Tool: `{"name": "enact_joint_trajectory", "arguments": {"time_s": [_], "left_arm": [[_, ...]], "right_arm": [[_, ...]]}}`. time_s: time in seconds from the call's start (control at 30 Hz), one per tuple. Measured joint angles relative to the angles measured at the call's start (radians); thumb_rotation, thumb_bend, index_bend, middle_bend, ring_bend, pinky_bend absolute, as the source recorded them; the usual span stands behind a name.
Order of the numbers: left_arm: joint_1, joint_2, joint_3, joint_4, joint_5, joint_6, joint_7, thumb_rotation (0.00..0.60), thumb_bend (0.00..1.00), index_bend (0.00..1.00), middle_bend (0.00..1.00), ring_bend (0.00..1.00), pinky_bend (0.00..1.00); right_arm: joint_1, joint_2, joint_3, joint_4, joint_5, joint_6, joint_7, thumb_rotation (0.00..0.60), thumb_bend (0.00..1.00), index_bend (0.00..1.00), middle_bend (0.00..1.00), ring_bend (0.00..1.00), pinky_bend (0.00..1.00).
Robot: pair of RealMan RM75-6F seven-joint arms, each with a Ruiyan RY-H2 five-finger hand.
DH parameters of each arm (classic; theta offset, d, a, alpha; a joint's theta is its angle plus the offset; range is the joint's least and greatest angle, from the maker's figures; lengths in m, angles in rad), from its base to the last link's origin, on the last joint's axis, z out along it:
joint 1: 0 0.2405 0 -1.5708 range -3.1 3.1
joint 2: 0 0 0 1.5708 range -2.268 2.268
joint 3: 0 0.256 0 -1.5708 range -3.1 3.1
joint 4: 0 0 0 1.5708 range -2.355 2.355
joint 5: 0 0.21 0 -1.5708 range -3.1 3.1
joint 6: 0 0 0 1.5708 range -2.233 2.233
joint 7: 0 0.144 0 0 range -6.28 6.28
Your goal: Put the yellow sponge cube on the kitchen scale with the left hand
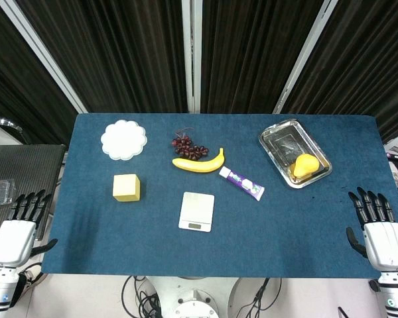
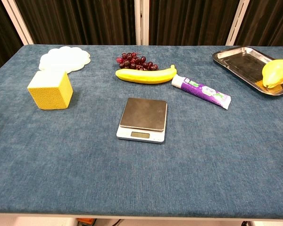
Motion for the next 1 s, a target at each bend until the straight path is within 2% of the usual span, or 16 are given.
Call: {"name": "enact_joint_trajectory", "arguments": {"time_s": [0.67, 0.83, 1.0], "left_arm": [[-0.037, -0.007, 0.006, -0.021, 0.055, -0.033, 0.003, 0.600, 0.10, 0.05, 0.04, 0.00, 0.00], [-0.076, -0.039, 0.033, -0.018, 0.117, -0.088, -0.012, 0.600, 0.15, 0.05, 0.07, 0.00, 0.01], [-0.145, -0.104, 0.055, -0.017, 0.172, -0.193, 0.004, 0.600, 0.16, 0.05, 0.13, 0.00, 0.01]], "right_arm": [[0.004, 0.003, 0.015, 0.010, 0.019, -0.007, 0.015, 0.600, 0.33, 0.00, 0.00, 0.00, 0.00], [0.005, 0.005, 0.023, 0.011, 0.031, -0.008, 0.024, 0.600, 0.33, 0.00, 0.00, 0.00, 0.00], [0.002, 0.006, 0.022, 0.013, 0.029, -0.002, 0.028, 0.600, 0.33, 0.00, 0.00, 0.00, 0.00]]}}
